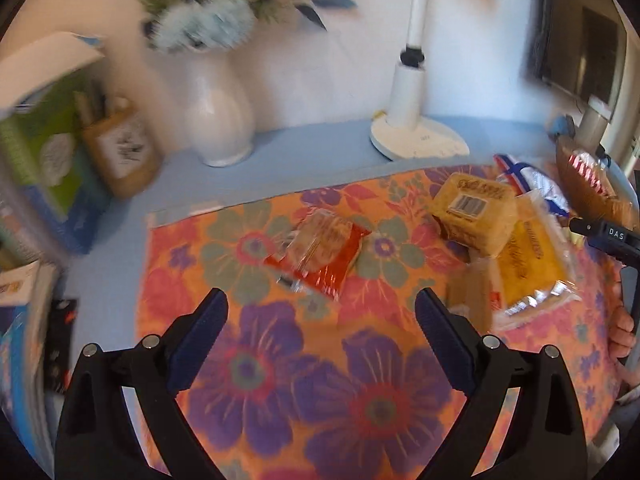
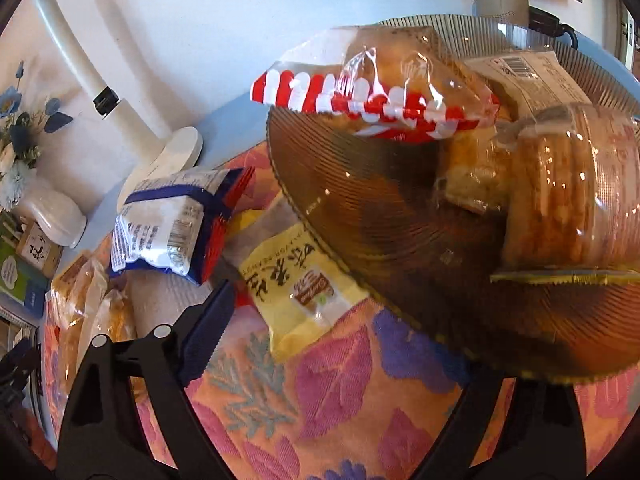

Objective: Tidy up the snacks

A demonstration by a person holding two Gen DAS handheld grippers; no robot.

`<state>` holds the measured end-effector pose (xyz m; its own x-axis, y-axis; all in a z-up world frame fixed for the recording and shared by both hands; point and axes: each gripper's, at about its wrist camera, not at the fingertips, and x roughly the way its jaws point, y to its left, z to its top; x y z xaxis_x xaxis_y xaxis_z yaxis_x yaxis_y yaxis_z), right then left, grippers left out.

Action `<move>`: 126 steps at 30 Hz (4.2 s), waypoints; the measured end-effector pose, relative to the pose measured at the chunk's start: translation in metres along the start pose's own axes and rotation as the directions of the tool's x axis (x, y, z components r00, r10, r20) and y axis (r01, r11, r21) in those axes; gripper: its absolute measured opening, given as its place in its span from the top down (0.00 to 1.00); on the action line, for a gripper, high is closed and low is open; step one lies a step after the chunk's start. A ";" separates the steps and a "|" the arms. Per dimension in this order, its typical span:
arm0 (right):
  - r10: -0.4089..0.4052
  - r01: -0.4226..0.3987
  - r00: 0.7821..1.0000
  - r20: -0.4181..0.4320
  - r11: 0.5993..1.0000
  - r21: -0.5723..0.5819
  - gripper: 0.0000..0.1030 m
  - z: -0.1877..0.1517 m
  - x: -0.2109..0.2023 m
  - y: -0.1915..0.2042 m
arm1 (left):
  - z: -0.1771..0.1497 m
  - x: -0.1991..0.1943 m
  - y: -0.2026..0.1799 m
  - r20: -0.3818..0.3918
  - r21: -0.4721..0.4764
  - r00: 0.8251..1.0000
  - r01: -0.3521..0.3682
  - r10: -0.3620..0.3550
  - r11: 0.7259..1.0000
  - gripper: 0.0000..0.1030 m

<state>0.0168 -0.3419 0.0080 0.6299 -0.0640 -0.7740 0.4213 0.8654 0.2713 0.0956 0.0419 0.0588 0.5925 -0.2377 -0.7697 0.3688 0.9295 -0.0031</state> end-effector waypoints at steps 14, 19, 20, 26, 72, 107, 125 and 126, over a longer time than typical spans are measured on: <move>0.028 -0.028 1.000 0.006 0.999 -0.036 0.45 -0.007 -0.003 0.014 | 0.023 0.069 -0.007 -0.028 0.033 1.000 0.002 -0.002 0.999 0.47; 0.041 -0.041 0.999 0.004 0.999 -0.027 0.47 -0.018 -0.016 0.008 | 0.006 0.045 -0.013 -0.019 -0.003 0.999 0.035 -0.035 0.999 0.49; 0.050 -0.050 0.999 0.002 0.999 -0.012 0.47 -0.022 -0.020 0.004 | 0.001 0.039 -0.016 -0.013 -0.009 0.999 0.038 -0.038 0.999 0.49; 0.023 -0.023 1.000 0.010 1.000 0.002 0.47 -0.070 -0.064 -0.024 | -0.042 0.001 -0.046 0.006 -0.047 0.998 0.060 -0.059 0.997 0.49; -0.019 0.024 1.000 0.019 0.949 -0.314 0.12 -0.118 -0.078 -0.004 | -0.070 0.007 -0.070 -0.033 -0.121 0.999 0.031 -0.035 0.992 0.17; 0.097 -0.109 0.994 -0.050 0.889 -0.444 0.36 -0.136 -0.119 -0.029 | -0.044 -0.073 -0.178 0.130 0.085 0.972 0.188 -0.198 0.978 0.51; 0.163 -0.098 0.979 0.125 0.905 -0.414 0.42 -0.090 -0.164 -0.032 | 0.012 -0.091 -0.249 0.173 0.248 0.942 0.241 -0.287 0.938 0.51; 0.165 -0.090 0.973 0.164 0.916 -0.390 0.41 -0.078 -0.175 -0.040 | 0.017 -0.093 -0.256 0.178 0.260 0.938 0.247 -0.297 0.934 0.51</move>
<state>-0.1611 -0.3260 0.0878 0.7892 -0.0006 -0.6141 0.0749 0.9926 0.0953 -0.0413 -0.1785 0.1419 0.5734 -0.5496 -0.6076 0.6768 0.7357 -0.0268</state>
